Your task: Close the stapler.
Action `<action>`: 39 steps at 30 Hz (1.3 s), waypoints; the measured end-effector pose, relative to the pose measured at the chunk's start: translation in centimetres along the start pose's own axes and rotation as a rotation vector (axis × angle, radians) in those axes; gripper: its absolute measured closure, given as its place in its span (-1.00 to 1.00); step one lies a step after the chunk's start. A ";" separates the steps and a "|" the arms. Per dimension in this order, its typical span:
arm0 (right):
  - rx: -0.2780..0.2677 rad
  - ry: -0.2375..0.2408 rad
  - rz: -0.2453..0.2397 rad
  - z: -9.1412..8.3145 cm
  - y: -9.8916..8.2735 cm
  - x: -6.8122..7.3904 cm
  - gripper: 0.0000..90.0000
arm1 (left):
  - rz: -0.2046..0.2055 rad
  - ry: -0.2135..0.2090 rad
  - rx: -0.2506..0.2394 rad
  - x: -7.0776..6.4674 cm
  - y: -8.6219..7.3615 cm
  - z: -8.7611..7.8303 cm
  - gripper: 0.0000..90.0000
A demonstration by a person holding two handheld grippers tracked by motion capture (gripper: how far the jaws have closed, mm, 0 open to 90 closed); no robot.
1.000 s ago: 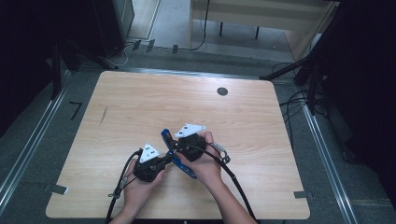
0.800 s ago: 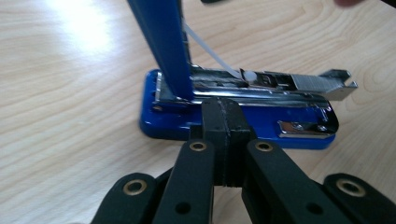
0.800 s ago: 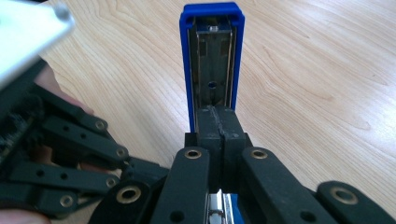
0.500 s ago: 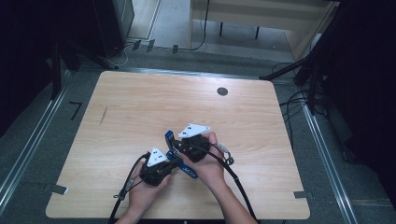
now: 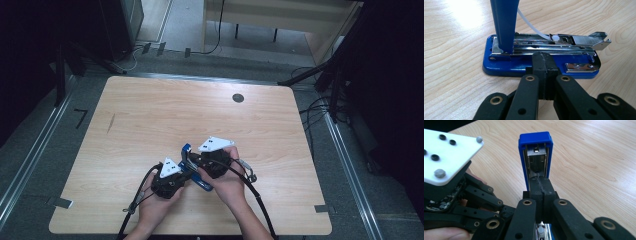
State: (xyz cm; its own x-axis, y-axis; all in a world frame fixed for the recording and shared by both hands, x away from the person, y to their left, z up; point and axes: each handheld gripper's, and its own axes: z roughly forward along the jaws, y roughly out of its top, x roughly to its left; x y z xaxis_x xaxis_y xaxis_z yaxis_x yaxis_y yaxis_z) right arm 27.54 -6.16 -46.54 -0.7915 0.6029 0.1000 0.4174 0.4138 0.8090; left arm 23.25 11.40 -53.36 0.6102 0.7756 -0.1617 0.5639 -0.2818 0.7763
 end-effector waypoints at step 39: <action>-0.062 -0.051 0.006 -0.8 4.6 -1.0 1.00 | 0.012 0.007 -0.001 -0.1 0.0 0.0 1.00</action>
State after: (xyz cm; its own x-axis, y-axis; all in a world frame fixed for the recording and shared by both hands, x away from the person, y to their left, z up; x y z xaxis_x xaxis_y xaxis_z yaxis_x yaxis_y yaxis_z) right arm 29.91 -5.39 -42.46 -0.7648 0.6396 0.0767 0.3925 0.3683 0.8428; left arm 23.20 11.33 -53.35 0.6127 0.7762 -0.1485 0.5563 -0.2902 0.7786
